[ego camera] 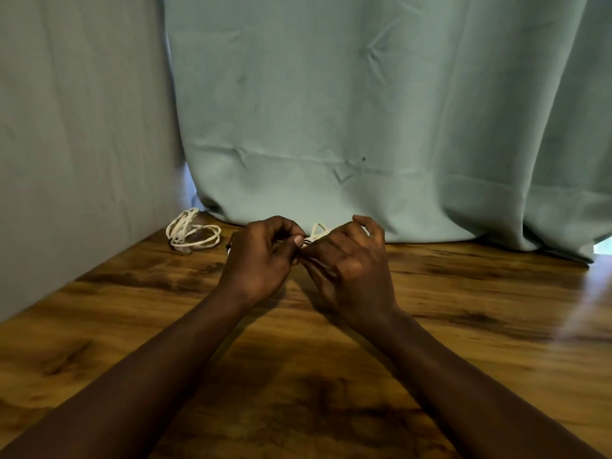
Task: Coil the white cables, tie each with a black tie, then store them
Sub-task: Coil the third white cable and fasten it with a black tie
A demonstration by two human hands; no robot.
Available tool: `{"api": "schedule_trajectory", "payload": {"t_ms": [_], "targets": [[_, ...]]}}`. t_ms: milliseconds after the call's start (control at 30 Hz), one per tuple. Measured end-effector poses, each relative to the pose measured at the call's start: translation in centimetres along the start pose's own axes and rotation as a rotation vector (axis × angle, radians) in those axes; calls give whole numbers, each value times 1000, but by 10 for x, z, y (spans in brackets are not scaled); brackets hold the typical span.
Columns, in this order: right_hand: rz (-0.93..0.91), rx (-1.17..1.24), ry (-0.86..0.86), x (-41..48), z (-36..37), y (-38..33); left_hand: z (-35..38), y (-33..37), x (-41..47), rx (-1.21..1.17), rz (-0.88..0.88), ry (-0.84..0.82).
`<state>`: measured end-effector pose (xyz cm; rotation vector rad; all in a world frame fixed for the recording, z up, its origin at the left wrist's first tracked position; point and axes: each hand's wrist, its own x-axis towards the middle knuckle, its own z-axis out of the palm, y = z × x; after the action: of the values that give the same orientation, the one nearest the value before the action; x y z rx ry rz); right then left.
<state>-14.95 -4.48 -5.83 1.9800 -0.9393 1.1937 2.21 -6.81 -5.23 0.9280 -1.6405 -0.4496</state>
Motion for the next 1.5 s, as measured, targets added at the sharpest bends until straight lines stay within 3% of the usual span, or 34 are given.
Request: {"api": "schedule_trajectory", "payload": {"t_ms": [233,300,533,767,900,1200,1500], "targets": [[625,784,-210,-6,3,-4,9,-17,-8,87,-93,-47],[692,836,-271,-11,9,7,10,-18,-9,100,-117,-69],[643,689,-616,-16,6,18,10,-24,-8,226,-104,-122],[585,374,-695,-14,11,14,-9,-11,-8,549,202,-292],[550,356,-699,-12,7,12,-15,-8,-4,620,278,-425],[517,328,-763,-5,4,7,-19,-8,13,574,117,-516],[411,346,-847,-1,-5,5,-21,-6,16,585,122,-532]]}}
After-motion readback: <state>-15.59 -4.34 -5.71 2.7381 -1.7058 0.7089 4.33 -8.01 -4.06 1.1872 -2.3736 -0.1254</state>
